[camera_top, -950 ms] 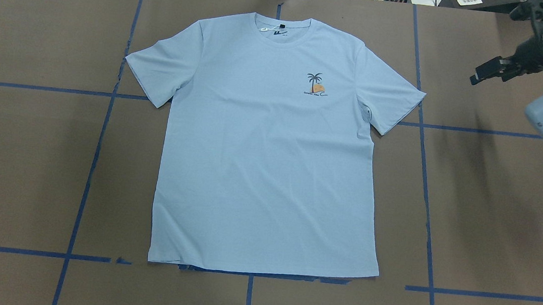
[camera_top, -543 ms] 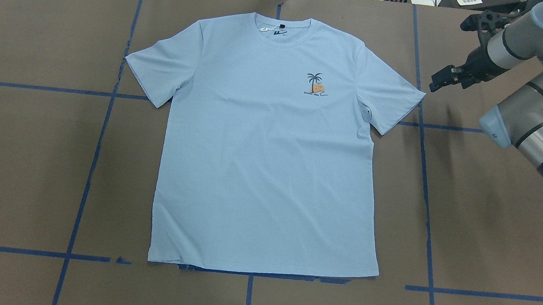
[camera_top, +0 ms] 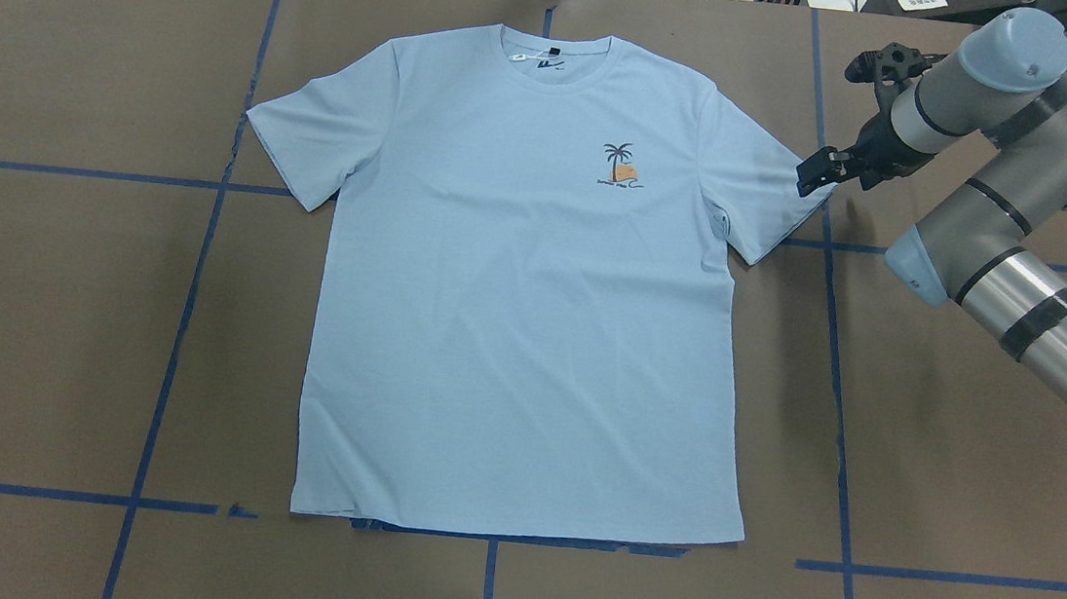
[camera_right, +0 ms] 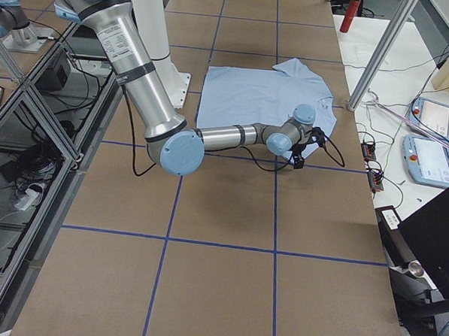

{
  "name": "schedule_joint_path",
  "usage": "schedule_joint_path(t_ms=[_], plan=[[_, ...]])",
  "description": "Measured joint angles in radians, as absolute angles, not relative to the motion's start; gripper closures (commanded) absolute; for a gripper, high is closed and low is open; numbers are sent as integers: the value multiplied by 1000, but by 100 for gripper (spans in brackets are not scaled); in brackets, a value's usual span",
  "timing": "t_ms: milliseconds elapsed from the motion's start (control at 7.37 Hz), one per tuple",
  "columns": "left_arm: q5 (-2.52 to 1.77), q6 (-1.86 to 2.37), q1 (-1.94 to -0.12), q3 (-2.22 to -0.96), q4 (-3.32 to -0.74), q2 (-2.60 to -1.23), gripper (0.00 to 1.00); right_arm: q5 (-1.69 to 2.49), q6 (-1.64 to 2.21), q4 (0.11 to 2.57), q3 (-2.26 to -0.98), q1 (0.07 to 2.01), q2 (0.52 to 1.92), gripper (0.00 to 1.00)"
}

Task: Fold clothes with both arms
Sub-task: 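Move the right gripper to the sleeve nearest it and grasp its edge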

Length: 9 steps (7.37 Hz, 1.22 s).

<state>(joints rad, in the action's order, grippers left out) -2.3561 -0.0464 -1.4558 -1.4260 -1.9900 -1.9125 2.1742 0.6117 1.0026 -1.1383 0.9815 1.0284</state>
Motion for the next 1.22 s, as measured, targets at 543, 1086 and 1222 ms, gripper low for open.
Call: schedule_joint_path(t_ms=[543,1086,1222], plan=[[-2356,-49,-1456,-1425,-2003,-1913,0,2145,615,1006,-1087,975,997,45],[-2356,-47,-1456,-1425,-2004,-1922,0,2141,616,1007,-1078,972,996,100],[-2356,-46,-1456,-1424,-2003,-1927,0,2142,618,1006,-1080,971,995,100]])
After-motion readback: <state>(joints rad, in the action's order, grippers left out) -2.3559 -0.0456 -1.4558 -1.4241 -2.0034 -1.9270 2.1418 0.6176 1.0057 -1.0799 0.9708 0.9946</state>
